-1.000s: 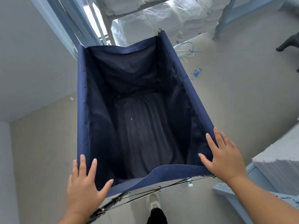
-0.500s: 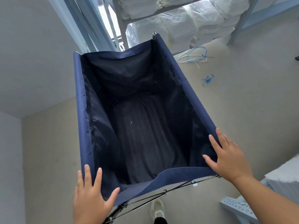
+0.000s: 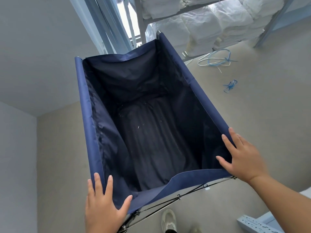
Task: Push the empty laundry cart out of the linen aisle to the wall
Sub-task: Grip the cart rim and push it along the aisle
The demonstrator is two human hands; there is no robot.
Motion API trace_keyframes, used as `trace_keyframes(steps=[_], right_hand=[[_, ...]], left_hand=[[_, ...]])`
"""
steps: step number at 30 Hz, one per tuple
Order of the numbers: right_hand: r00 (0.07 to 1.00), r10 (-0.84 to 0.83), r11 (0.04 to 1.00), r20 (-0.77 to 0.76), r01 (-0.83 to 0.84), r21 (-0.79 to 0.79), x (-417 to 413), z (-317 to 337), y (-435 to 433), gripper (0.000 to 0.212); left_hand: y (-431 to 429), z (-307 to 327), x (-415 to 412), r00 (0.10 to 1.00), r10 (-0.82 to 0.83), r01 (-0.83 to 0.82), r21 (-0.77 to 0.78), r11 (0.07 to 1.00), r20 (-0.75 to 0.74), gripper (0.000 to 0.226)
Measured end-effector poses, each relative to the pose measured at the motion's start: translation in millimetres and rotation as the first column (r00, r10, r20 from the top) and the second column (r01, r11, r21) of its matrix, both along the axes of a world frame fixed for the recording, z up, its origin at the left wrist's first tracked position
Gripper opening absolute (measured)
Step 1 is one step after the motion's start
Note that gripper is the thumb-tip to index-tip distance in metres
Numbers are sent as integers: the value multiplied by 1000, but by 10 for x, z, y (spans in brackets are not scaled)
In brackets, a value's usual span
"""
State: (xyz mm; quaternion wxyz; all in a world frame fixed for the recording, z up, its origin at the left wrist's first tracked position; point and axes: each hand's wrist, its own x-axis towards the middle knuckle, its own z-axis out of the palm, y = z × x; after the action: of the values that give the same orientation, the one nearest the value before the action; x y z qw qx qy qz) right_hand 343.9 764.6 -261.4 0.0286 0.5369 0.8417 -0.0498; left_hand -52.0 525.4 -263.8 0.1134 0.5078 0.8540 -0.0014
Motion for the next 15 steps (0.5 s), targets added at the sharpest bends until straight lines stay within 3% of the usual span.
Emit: trace_keyframes(steps=[15], right_hand=[[986, 163, 986, -20, -163, 29, -292, -61, 716, 79]], left_hand=[[176, 97, 146, 983, 185, -185, -32, 982, -2, 104]])
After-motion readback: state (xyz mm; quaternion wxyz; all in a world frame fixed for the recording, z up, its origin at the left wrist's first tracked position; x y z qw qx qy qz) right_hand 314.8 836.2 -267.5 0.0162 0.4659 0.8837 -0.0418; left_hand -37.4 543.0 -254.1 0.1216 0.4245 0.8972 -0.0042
